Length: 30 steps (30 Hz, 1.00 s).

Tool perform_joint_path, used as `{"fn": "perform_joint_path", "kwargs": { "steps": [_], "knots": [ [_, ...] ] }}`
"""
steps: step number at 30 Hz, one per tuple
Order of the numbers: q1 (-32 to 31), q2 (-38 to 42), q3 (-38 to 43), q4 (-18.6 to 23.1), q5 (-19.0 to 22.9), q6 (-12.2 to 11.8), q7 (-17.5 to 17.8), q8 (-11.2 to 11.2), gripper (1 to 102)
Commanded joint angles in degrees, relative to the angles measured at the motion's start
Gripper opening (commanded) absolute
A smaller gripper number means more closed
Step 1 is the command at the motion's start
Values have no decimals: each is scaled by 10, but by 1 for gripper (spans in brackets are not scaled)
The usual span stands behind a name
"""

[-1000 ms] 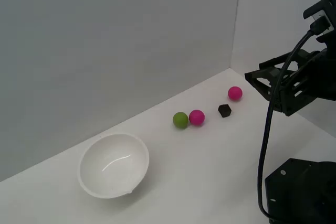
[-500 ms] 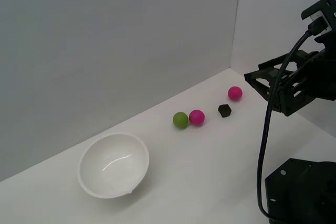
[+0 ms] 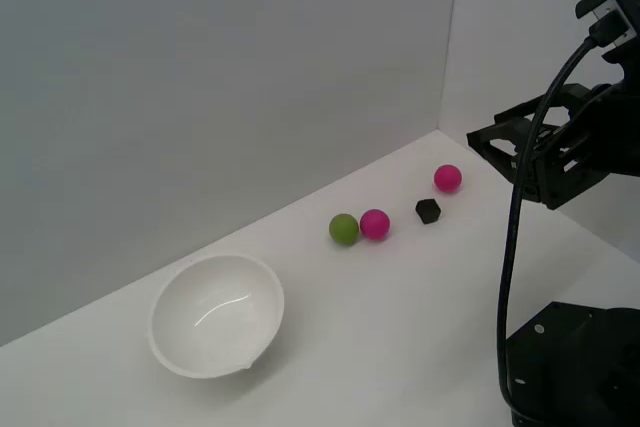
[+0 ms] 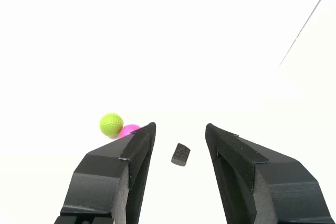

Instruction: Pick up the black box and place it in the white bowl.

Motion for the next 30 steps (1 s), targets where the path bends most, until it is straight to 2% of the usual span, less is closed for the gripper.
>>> {"fn": "perform_joint_path", "kwargs": {
  "steps": [1,7,26,27,28,30],
  "knots": [
    [4,-25,-21,-32,-33,-3,13,9,52],
    [4,-90,-86,-66,-68,-1,37,11,52],
    [4,-228,-226,-73,-74,0,35,12,52],
    [4,-232,-232,-75,-76,-1,34,12,54],
    [4,-237,-236,-77,-77,-1,35,11,61],
    [4,-247,-245,-81,-82,-1,35,12,91]
  ]
}}
